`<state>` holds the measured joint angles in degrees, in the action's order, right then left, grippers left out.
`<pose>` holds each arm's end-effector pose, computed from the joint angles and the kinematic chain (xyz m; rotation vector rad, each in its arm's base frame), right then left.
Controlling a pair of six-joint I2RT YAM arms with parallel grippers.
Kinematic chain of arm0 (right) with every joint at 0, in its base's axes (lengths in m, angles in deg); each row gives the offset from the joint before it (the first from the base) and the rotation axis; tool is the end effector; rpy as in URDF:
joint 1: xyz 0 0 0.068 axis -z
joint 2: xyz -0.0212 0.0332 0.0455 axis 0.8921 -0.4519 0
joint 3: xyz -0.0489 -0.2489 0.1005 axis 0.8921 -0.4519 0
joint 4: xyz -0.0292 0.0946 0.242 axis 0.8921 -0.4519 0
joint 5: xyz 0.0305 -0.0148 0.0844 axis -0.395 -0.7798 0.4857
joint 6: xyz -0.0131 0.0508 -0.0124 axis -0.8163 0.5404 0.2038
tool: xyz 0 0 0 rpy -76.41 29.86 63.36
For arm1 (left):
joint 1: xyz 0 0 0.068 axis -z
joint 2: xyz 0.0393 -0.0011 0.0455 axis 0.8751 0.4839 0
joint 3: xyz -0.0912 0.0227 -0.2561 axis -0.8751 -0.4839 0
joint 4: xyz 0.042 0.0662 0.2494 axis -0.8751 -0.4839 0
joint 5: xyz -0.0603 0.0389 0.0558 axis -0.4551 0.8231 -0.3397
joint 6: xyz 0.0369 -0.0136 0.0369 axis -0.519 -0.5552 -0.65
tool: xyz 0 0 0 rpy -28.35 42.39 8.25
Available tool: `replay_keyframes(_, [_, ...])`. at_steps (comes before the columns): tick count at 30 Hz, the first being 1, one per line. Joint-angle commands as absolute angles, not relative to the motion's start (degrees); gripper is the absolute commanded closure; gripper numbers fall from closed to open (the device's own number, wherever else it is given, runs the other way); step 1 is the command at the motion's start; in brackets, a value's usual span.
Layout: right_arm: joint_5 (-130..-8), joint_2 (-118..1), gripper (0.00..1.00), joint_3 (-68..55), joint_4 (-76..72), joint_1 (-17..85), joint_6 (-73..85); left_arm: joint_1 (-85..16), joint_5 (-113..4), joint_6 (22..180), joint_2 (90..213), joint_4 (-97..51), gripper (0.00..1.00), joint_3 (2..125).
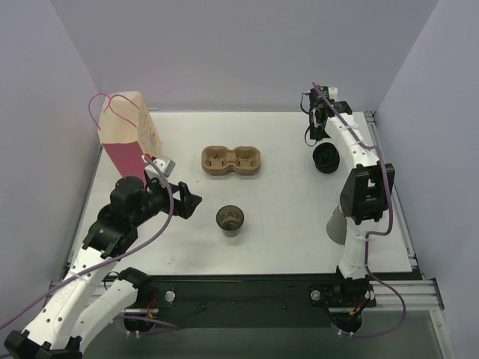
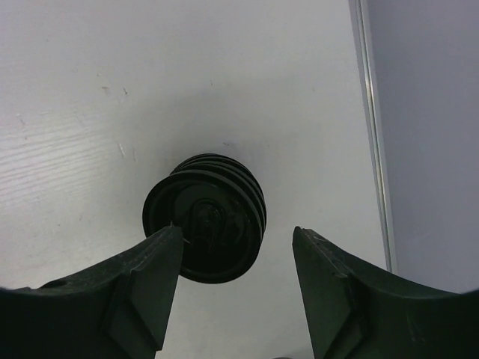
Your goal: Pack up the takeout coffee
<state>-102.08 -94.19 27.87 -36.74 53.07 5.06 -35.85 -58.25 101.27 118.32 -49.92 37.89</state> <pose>0.4626 0.0665 0.3104 0.1434 2.2408 -0.3642 0.1474 -0.0777 0.3318 0.3650 1.9391 -0.6334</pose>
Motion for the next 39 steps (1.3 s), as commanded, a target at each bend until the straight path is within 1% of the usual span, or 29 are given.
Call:
replay_keyframes(1, [-101.23, -96.62, 0.39, 32.02, -41.35, 55.31, 3.56, -35.57, -59.21, 103.99, 113.86, -41.83, 0.03, 32.12])
replay_keyframes(4, [-100.6, -97.94, 0.43, 31.5, -41.53, 56.37, 3.83, -35.57, -59.46, 107.86, 112.1, -38.93, 0.03, 30.26])
replay_keyframes(9, [-99.72, -99.96, 0.49, 31.32, -41.62, 57.42, 3.39, -35.57, -59.21, 106.21, 109.63, -39.09, 0.03, 30.6])
replay_keyframes(16, [-99.11, -100.4, 0.53, 31.06, -41.62, 57.78, 2.69, -35.57, -49.98, 104.26, 105.59, -40.94, 0.03, 31.31])
replay_keyframes(19, [-98.84, -100.31, 0.57, 31.06, -41.62, 57.69, 2.25, -35.66, -47.78, 103.65, 104.62, -41.73, 0.03, 31.66])
replay_keyframes(20, [-98.84, -100.14, 0.59, 30.97, -41.62, 57.77, 2.16, -35.66, -47.34, 103.56, 104.36, -41.91, 0.03, 31.75])
replay_keyframes(23, [-98.49, -99.96, 0.62, 30.71, -41.62, 57.77, 1.89, -35.66, -47.34, 103.04, 104.36, -42.0, 0.03, 31.4])
replay_keyframes(30, [-97.61, -100.4, 0.63, 30.71, -42.41, 57.78, 1.28, -35.66, -49.7, 102.33, 104.8, -41.47, 0.03, 30.96])
replay_keyframes(32, [-97.61, -100.49, 0.67, 30.8, -42.49, 57.78, 0.93, -35.66, -50.76, 102.16, 105.06, -41.21, 0.03, 30.7])
replay_keyframes(34, [-97.79, -100.49, 0.74, 30.88, -42.49, 57.78, 0.66, -35.66, -51.82, 102.07, 105.24, -41.29, 0.03, 30.87])
replay_keyframes(39, [-98.49, -100.31, 0.76, 31.24, -42.49, 57.86, -0.13, -35.66, -53.05, 101.28, 105.06, -41.47, 0.04, 30.61])
